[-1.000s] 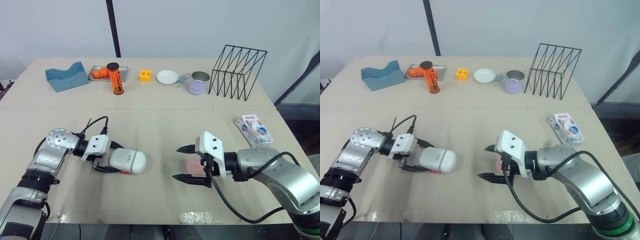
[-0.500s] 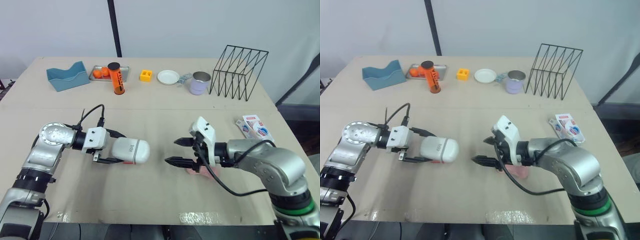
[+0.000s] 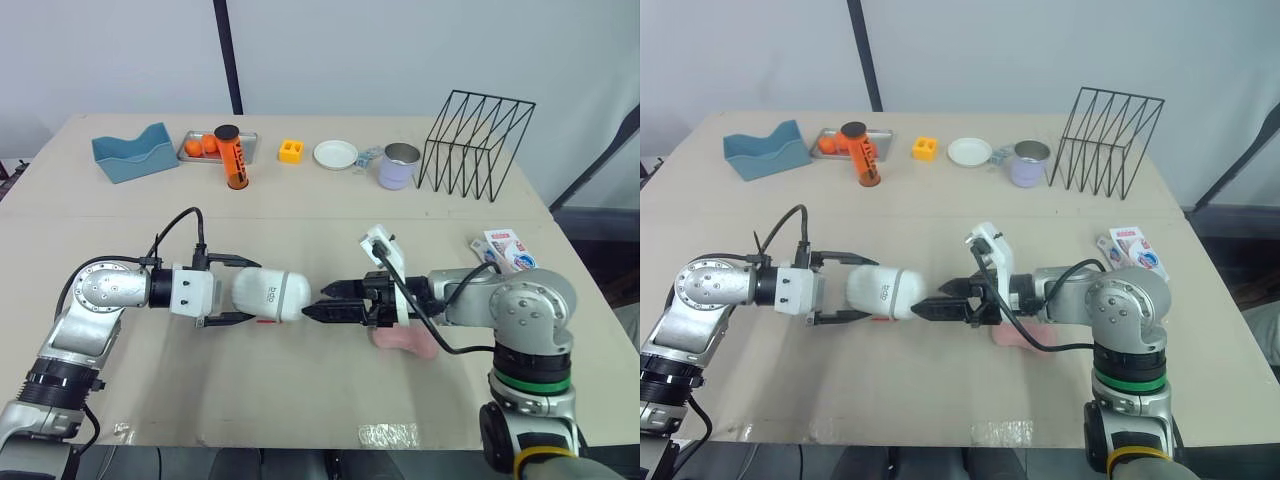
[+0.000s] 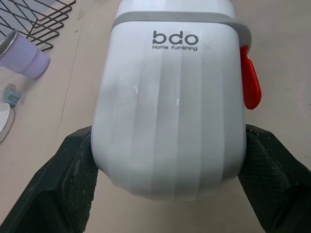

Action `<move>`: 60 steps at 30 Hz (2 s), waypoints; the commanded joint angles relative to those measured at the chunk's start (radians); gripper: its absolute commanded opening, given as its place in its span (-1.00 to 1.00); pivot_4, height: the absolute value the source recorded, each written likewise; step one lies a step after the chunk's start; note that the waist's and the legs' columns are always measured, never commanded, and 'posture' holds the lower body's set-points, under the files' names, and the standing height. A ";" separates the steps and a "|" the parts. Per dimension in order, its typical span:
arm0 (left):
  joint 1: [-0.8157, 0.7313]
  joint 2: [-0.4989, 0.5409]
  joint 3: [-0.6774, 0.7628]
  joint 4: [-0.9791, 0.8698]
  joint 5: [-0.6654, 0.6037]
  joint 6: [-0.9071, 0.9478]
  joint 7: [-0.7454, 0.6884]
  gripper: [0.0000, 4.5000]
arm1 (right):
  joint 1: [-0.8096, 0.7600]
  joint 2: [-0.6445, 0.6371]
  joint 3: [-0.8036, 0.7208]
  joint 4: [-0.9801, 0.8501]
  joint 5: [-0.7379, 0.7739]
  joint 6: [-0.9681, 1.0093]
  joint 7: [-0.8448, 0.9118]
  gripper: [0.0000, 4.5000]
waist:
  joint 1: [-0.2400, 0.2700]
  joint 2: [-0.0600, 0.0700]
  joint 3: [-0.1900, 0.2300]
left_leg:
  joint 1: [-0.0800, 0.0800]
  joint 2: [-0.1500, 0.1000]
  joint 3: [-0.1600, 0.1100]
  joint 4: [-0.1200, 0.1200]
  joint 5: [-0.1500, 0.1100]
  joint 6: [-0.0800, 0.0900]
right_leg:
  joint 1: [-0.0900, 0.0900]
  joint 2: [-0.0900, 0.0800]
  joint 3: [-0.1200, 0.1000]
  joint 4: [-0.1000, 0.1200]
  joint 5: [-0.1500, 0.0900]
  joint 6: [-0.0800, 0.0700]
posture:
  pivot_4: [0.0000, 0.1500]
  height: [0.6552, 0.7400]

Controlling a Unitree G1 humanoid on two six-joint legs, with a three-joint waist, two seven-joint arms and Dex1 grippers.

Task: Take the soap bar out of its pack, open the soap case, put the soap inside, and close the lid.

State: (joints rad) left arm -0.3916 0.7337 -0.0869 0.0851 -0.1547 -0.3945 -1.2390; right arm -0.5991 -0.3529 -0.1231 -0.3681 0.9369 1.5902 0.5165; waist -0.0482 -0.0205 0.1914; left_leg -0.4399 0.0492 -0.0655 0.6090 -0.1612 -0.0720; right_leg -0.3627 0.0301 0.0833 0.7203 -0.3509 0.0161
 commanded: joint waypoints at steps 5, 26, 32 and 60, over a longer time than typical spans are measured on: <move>-0.022 -0.023 0.000 -0.024 0.031 -0.035 0.083 0.56 | -0.072 0.088 -0.024 0.092 -0.006 0.014 -0.047 1.00 | 0.000 0.000 0.000 | 0.000 0.000 0.000 0.000 0.000 0.000 | 0.000 0.000 0.000 0.000 0.000 0.000 | 1.00 0.93; -0.029 -0.038 -0.029 -0.011 0.060 -0.051 0.135 0.56 | -0.084 0.162 -0.093 0.187 0.079 0.024 -0.153 0.42 | 0.000 0.000 0.000 | 0.000 0.000 0.000 -0.001 0.000 0.000 | -0.001 0.000 0.000 0.000 0.000 0.000 | 1.00 0.93; -0.024 -0.035 -0.032 -0.002 0.069 -0.059 0.142 0.56 | -0.071 0.159 -0.084 0.188 0.133 0.024 -0.181 -0.13 | 0.000 0.000 0.000 | 0.000 0.000 0.000 -0.001 0.000 0.000 | -0.001 0.000 0.000 0.000 0.000 0.000 | 1.00 0.93; 0.050 0.020 -0.004 -0.041 0.033 -0.026 0.139 0.56 | -0.043 0.076 -0.131 0.224 0.193 0.023 -0.255 -0.13 | -0.001 0.000 0.000 | 0.000 0.000 0.001 -0.002 0.000 0.000 | -0.002 0.000 0.001 0.000 0.000 0.000 | 1.00 0.93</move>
State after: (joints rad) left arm -0.3571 0.7238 -0.1276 0.0869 -0.0785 -0.4554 -1.1035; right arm -0.6151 -0.2940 -0.1923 -0.1512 1.1208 1.6161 0.2811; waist -0.0487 -0.0204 0.1915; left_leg -0.4403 0.0494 -0.0644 0.6067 -0.1611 -0.0719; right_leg -0.3645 0.0304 0.0844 0.7202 -0.3510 0.0162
